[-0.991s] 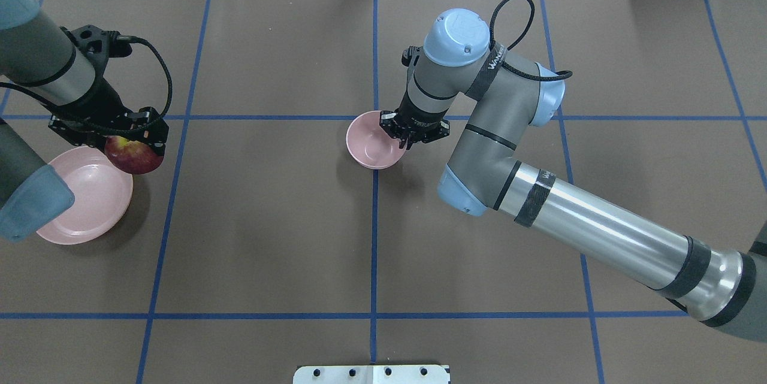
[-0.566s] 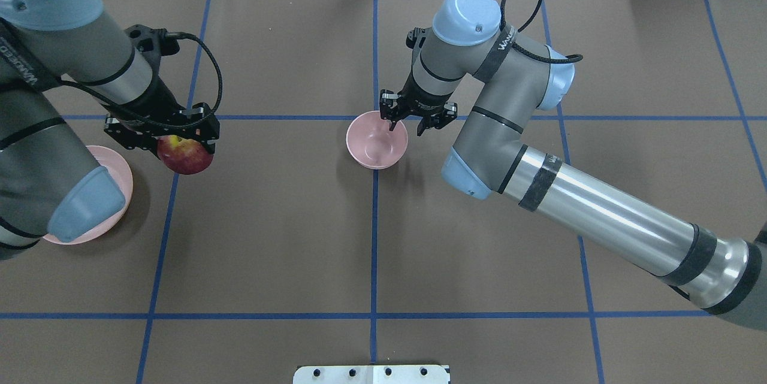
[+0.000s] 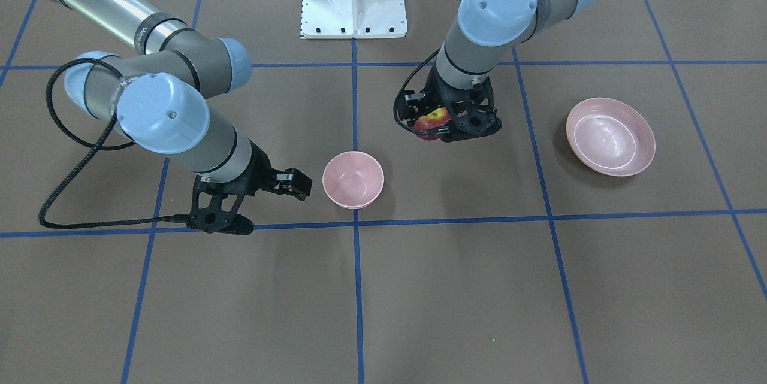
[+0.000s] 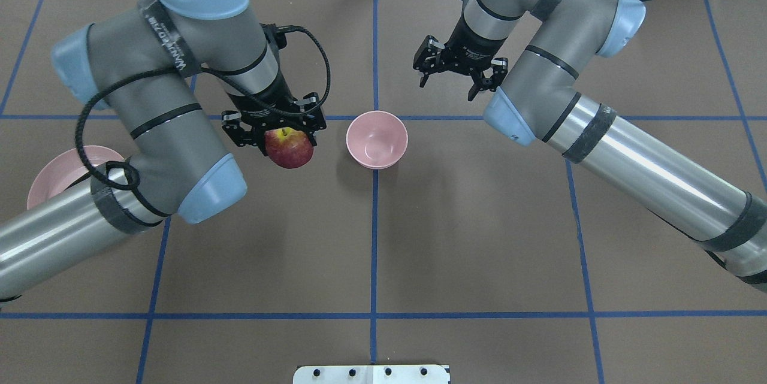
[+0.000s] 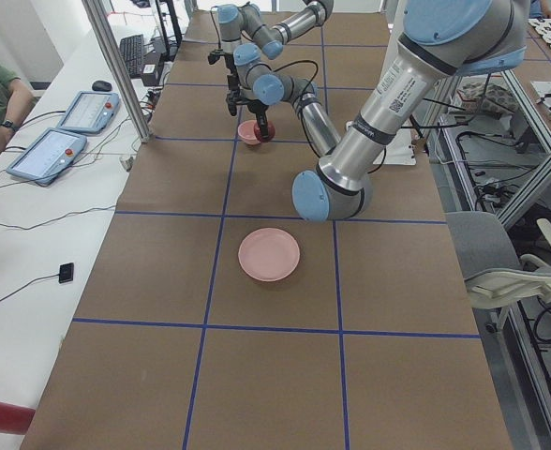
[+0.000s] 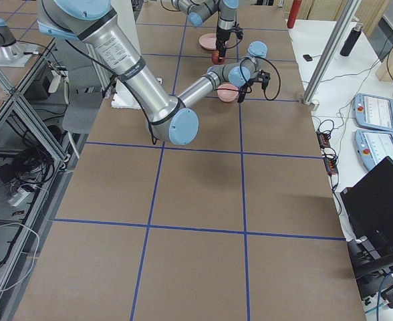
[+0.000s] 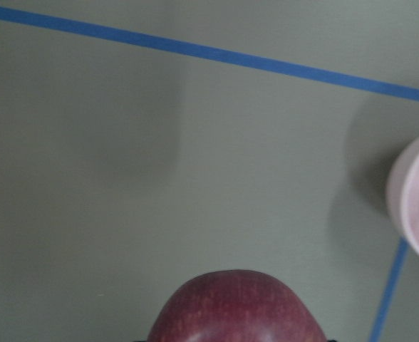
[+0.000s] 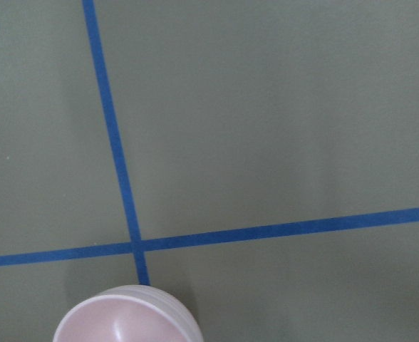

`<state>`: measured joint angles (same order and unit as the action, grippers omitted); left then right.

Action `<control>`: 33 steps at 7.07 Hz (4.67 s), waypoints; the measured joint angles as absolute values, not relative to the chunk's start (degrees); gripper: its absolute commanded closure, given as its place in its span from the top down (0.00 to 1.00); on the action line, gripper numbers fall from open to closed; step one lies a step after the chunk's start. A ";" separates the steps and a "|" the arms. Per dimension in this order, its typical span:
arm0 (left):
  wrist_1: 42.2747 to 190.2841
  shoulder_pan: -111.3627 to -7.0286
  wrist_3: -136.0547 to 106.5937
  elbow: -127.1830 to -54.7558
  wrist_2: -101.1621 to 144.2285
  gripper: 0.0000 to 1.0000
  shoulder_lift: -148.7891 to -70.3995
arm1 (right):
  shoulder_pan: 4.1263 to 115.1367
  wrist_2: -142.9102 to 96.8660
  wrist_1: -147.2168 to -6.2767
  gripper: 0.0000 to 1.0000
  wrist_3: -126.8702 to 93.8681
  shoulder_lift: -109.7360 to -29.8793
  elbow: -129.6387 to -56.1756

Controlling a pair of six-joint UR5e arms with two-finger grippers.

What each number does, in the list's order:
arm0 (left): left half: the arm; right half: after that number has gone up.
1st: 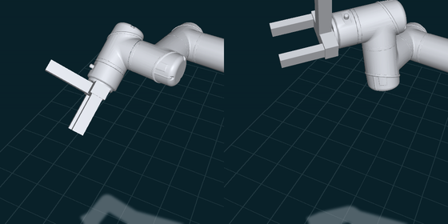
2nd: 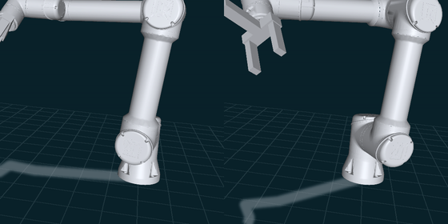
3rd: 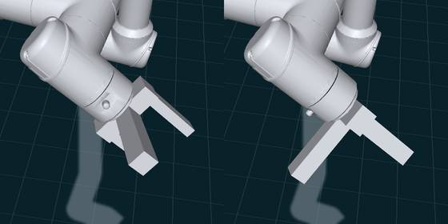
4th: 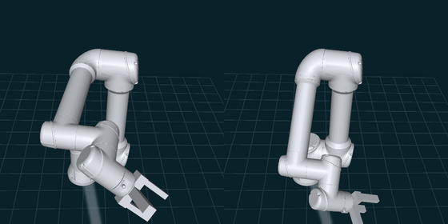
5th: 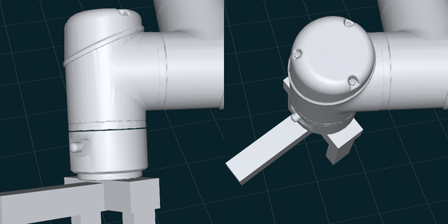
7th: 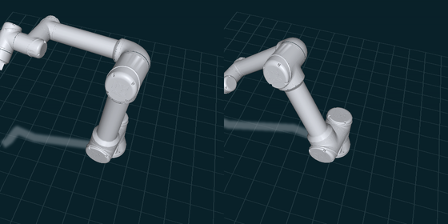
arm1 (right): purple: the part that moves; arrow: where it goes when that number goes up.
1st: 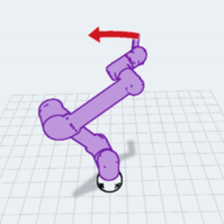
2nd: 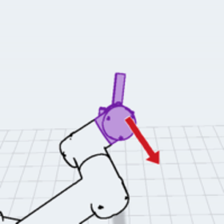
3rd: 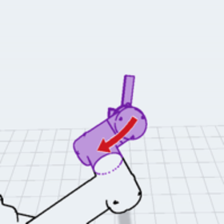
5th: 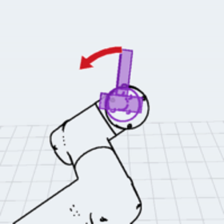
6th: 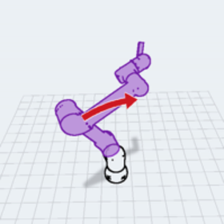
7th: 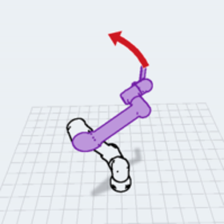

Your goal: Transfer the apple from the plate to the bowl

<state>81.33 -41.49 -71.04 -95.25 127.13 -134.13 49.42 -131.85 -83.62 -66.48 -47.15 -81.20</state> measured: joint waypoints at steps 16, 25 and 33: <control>104.37 -36.76 -80.64 -68.66 121.54 0.99 -146.08 | 64.73 -130.34 -88.96 1.00 -30.39 -70.29 -94.67; 96.39 -70.65 -29.57 -93.77 125.56 0.99 -110.09 | 82.24 -131.42 -89.87 1.00 -12.83 -86.71 -93.87; 96.18 -88.80 5.40 -86.22 132.01 0.99 -94.93 | 87.03 -131.85 -89.81 1.00 -3.84 -92.31 -94.56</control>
